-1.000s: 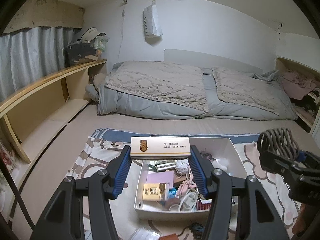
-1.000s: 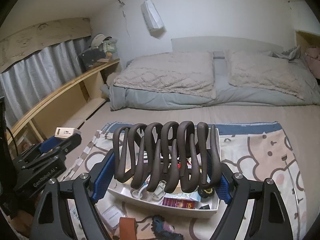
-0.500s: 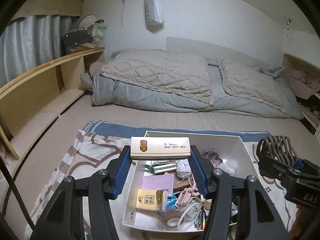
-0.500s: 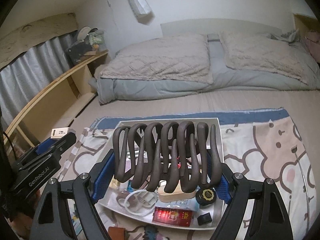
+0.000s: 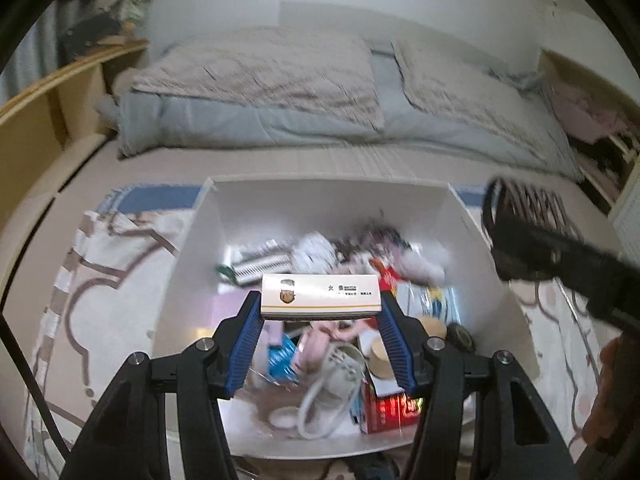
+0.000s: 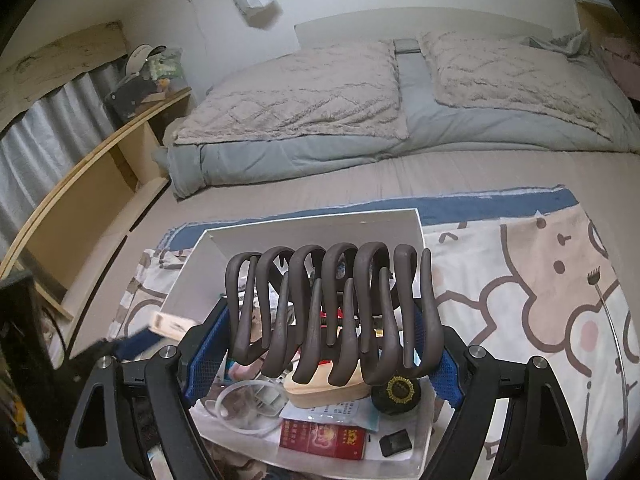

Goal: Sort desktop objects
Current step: 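Lower the cream box into the shoe box and open the left gripper, then lower the brown coil into the shoe box and open the right gripper, then withdraw both open grippers up from the shoe box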

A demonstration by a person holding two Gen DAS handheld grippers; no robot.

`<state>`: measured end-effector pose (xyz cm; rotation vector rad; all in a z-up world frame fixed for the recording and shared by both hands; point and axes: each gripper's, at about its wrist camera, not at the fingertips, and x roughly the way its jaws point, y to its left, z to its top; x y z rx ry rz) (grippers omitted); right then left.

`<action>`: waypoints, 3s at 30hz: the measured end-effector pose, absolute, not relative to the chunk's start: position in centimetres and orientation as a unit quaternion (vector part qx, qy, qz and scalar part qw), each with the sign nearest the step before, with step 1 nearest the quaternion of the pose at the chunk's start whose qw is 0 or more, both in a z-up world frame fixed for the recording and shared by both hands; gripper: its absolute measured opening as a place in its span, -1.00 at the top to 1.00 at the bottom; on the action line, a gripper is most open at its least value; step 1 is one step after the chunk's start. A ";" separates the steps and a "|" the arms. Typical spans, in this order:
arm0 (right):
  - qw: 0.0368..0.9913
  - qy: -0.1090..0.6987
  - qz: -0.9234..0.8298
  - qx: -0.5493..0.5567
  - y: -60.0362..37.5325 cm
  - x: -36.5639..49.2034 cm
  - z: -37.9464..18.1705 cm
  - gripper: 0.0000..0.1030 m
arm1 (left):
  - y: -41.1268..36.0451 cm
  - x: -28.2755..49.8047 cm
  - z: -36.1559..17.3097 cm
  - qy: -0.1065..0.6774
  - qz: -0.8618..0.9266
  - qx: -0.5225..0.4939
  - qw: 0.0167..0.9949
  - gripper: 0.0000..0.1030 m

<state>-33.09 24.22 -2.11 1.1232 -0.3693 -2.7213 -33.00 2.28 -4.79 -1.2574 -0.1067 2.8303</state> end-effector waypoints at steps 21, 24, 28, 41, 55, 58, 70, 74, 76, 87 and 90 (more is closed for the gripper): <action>0.085 -0.134 -0.907 0.390 24.5 -33.6 -3.0 -0.67 | 2.5 -33.1 -8.0 -0.087 0.853 -0.511 0.060 -0.60; 0.086 -0.138 -0.906 0.391 24.6 -33.6 -3.0 -0.67 | 2.1 -33.1 -7.8 -0.083 0.854 -0.510 0.052 -0.60; 0.088 -0.139 -0.905 0.392 24.6 -33.6 -3.2 -0.67 | 1.5 -33.0 -7.6 -0.081 0.860 -0.503 0.038 -0.60; 0.101 -0.125 -0.897 0.413 23.6 -35.6 -6.5 -0.67 | -0.1 -31.9 -5.8 -0.058 0.888 -0.456 0.000 -0.60; 0.110 -0.132 -0.881 0.442 22.6 -37.5 -9.1 -0.69 | -0.5 -31.4 -5.5 -0.044 0.893 -0.448 0.000 -0.60; 0.103 -0.134 -0.881 0.441 22.6 -37.6 -9.1 -0.90 | -0.6 -31.4 -5.6 -0.052 0.891 -0.451 -0.001 -0.60; 0.099 -0.170 -0.886 0.420 23.9 -37.0 -7.8 -1.00 | -0.9 -31.5 -5.5 -0.052 0.893 -0.447 -0.009 -0.60; 0.109 -0.170 -0.886 0.418 23.7 -36.6 -7.2 -1.00 | -0.8 -31.3 -5.2 -0.052 0.894 -0.444 -0.008 -0.60; 0.110 -0.164 -0.888 0.415 23.5 -36.3 -6.9 -1.00 | -0.8 -31.1 -5.0 -0.052 0.895 -0.443 -0.007 -0.60; 0.117 -0.151 -0.898 0.396 23.4 -34.2 -4.9 -1.00 | -0.7 -30.3 -3.8 -0.047 0.902 -0.429 -0.007 -0.60; 0.116 -0.150 -0.900 0.394 23.5 -33.6 -4.4 -1.00 | -0.7 -29.9 -3.6 -0.045 0.904 -0.426 -0.009 -0.60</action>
